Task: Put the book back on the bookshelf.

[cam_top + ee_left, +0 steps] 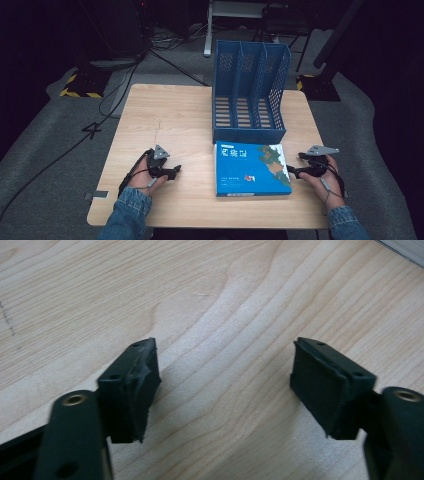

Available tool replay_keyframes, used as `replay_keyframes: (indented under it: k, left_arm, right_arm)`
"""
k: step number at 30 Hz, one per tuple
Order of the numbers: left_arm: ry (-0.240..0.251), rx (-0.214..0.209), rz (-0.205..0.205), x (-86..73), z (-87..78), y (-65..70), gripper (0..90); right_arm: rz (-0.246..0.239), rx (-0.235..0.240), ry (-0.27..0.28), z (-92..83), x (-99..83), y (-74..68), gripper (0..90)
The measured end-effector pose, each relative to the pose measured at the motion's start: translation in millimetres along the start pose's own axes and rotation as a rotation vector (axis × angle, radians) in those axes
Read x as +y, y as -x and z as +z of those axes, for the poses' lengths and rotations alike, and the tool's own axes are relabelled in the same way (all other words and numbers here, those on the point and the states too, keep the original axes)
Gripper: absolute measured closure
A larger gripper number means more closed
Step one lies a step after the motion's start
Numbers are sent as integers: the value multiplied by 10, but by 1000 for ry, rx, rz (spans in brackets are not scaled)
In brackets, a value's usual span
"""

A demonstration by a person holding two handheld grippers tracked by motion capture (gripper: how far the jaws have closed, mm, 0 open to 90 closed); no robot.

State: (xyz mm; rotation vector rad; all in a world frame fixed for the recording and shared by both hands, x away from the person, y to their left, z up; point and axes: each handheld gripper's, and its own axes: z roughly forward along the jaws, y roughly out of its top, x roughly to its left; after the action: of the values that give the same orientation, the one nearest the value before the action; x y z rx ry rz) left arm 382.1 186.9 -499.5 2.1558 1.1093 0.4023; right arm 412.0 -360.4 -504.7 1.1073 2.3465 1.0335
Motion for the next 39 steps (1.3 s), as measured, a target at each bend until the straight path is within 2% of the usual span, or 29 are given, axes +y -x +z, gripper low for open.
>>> replay_keyframes:
  k: [2, 4, 6, 8, 10, 15, 18, 22, 24, 26, 30, 33, 35, 36, 38, 39]
  left_arm:
    - [-7, 7, -12, 18, -15, 7, 322]
    - [23, -19, -51, 94, -62, 50, 332]
    - [33, -35, -61, 130, -80, 70, 334]
    - [53, -46, -59, 209, -110, 124, 336]
    - [74, -76, -53, 294, -131, 196, 333]
    - [77, -112, -36, 448, -130, 338, 334]
    - [90, -120, -32, 517, -119, 391, 334]
    - [111, -194, -47, 632, -84, 513, 335]
    - [116, -205, -45, 666, -60, 555, 333]
    - [113, -215, -39, 715, -5, 618, 333]
    - [99, -263, -34, 803, 164, 759, 331]
    - [91, -280, -47, 854, 309, 850, 328]
    - [83, -280, -53, 870, 372, 872, 320]
    - [75, -266, -63, 884, 480, 895, 313]
    - [64, -251, -63, 893, 567, 901, 308]
    - [64, -251, -63, 893, 567, 901, 305]
  right_arm:
    - [4, -5, 1, -7, -3, -10, 195]
    - [14, -10, 6, -17, -6, -21, 236]
    - [14, -9, 2, -25, -2, -22, 267]
    - [20, -7, -8, -54, 4, -31, 298]
    - [38, 3, 0, -90, 9, -49, 300]
    - [70, -3, 13, -209, 35, -124, 301]
    - [66, 0, 22, -269, 39, -182, 300]
    - [52, 6, 30, -335, 50, -267, 297]
    - [47, 9, 31, -351, 57, -293, 293]
    - [15, 3, 37, -412, 81, -391, 278]
    - [17, 11, 58, -500, 106, -488, 275]
    - [21, 34, 69, -546, 130, -554, 266]
    - [17, 48, 65, -549, 150, -623, 258]
    - [13, 56, 62, -542, 156, -648, 258]
    - [15, 71, 58, -518, 166, -691, 255]
    - [15, 71, 58, -518, 166, -691, 255]
